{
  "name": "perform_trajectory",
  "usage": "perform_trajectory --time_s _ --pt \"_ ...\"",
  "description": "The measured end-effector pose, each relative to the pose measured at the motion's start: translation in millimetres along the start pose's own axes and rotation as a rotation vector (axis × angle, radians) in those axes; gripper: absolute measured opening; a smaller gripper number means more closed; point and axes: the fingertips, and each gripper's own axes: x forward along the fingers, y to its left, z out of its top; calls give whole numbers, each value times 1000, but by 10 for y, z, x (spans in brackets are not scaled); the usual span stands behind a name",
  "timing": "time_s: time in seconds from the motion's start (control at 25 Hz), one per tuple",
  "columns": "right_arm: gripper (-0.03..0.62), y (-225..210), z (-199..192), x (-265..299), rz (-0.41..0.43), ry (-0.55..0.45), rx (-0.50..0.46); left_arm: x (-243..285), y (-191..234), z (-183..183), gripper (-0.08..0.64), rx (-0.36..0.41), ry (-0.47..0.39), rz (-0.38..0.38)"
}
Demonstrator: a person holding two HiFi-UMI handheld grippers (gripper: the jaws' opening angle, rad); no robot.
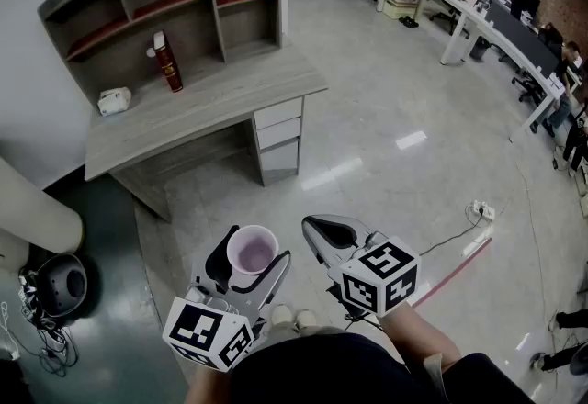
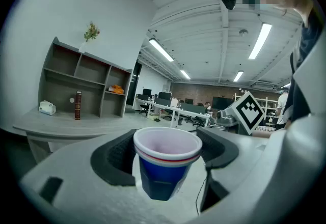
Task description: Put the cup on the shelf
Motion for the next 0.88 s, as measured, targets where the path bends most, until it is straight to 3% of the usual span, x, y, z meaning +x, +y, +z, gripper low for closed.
perform_trajectory --time_s 0.88 --pt "2 -157 -171 5 40 25 36 98 -13 -175 365 -44 -1 57"
